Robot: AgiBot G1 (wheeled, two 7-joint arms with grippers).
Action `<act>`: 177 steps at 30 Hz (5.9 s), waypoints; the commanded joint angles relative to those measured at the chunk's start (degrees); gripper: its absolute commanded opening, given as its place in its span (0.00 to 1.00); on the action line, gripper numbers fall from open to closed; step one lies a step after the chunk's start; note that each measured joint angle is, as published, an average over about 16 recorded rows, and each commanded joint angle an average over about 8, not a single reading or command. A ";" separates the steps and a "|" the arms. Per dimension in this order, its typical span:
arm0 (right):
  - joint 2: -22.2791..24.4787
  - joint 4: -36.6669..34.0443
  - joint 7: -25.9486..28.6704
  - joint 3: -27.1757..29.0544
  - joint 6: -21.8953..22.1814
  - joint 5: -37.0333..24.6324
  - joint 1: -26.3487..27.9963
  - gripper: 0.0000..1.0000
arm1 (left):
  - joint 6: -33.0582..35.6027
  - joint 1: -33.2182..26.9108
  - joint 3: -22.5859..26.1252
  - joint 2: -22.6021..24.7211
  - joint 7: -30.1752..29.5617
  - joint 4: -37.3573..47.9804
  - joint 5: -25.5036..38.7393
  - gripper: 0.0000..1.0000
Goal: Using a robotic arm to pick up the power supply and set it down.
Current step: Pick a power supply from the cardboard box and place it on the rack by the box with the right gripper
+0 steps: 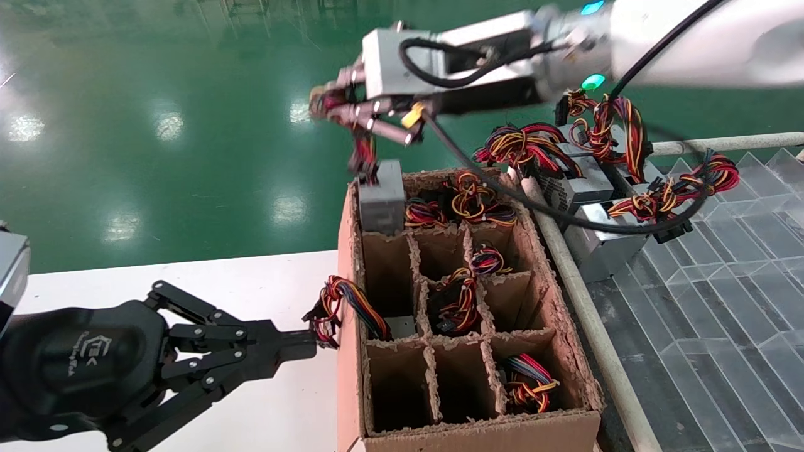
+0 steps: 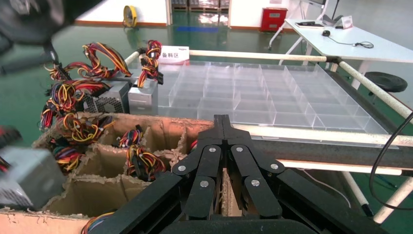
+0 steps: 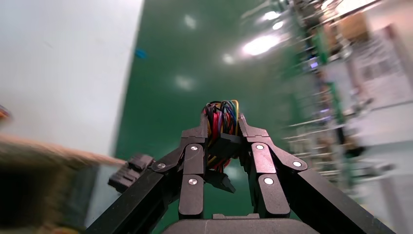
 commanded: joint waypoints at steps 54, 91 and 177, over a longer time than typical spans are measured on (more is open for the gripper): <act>42.58 45.01 21.84 -8.02 -22.84 -27.86 39.49 0.00 | -0.02 -0.01 0.06 -0.02 0.03 0.00 -0.04 0.00; 24.88 2.23 0.06 -12.99 12.55 -24.29 12.23 0.00 | -0.04 -0.02 0.10 -0.04 0.05 0.00 -0.07 0.00; 7.81 -31.18 -17.01 -4.52 20.64 -11.53 7.62 1.00 | -0.08 -0.05 0.18 -0.07 0.09 0.00 -0.12 0.00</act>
